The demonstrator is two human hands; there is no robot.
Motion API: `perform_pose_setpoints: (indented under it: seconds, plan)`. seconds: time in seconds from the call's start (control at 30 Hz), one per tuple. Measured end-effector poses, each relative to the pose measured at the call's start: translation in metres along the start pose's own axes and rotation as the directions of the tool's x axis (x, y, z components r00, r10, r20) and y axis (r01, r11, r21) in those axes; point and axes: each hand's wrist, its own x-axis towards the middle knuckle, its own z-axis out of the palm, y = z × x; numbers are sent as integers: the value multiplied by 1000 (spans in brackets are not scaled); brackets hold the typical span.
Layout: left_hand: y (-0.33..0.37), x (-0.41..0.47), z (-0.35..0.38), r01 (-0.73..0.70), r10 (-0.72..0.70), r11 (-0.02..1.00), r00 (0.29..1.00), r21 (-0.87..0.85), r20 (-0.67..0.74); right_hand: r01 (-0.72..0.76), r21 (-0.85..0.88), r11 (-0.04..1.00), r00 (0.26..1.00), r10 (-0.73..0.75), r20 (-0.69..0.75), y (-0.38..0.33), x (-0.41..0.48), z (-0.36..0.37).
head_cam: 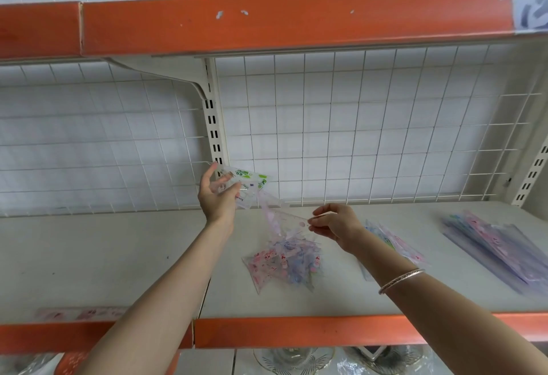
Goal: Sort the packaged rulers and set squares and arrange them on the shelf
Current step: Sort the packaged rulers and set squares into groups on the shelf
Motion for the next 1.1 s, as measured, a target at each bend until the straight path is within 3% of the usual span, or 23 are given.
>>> perform_pose_setpoints:
  seconds: [0.43, 0.73, 1.1]
  plan:
    - [-16, -18, 12, 143, -143, 989, 990, -31, -1, -77, 176, 981, 994, 61, 96, 2, -8, 4]
    - [-22, -27, 23, 139, -139, 990, 990, -24, 10, -25, 100, 995, 958, -5, 286, 3, -16, 5]
    - [-15, -19, 18, 89, -89, 996, 996, -4, -26, 106, -88, 991, 982, -90, 169, 9, -11, -6]
